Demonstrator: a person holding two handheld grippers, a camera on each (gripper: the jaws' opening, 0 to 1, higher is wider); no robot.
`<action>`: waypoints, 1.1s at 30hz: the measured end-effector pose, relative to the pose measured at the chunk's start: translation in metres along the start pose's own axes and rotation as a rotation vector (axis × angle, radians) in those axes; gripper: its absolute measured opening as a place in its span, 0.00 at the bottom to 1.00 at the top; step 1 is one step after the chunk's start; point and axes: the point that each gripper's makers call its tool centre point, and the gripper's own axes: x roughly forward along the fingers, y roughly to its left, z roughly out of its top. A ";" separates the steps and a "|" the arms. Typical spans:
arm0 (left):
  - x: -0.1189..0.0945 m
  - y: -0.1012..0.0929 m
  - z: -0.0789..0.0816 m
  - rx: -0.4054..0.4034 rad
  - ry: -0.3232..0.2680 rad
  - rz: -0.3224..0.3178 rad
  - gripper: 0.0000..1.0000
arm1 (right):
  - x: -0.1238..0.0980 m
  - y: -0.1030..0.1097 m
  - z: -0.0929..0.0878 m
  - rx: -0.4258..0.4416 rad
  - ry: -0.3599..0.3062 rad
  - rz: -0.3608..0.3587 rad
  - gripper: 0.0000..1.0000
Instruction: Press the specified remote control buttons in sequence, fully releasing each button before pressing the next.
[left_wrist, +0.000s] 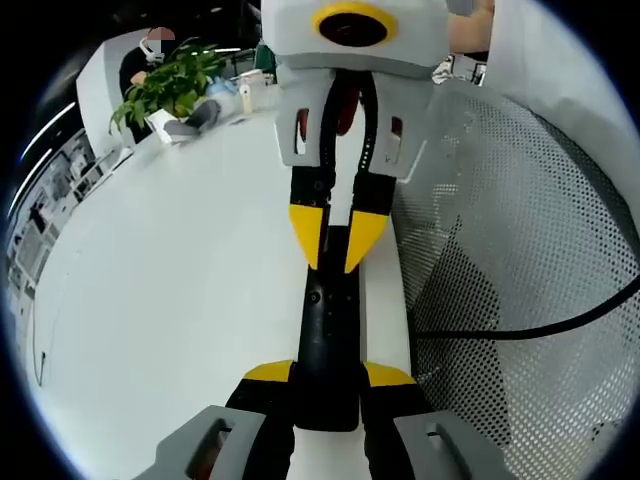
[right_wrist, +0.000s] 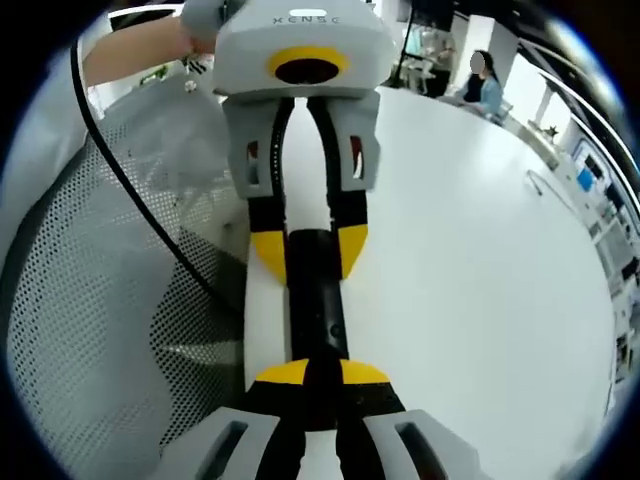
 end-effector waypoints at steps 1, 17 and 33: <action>0.000 0.000 0.000 -0.003 -0.002 0.002 0.24 | 0.000 0.000 0.000 0.010 -0.015 -0.006 0.06; 0.000 0.000 0.000 -0.015 -0.020 0.008 0.24 | 0.003 -0.001 0.006 0.040 -0.057 -0.011 0.03; 0.001 -0.001 0.001 -0.022 -0.023 0.014 0.24 | 0.001 0.002 0.004 0.028 -0.092 -0.025 0.03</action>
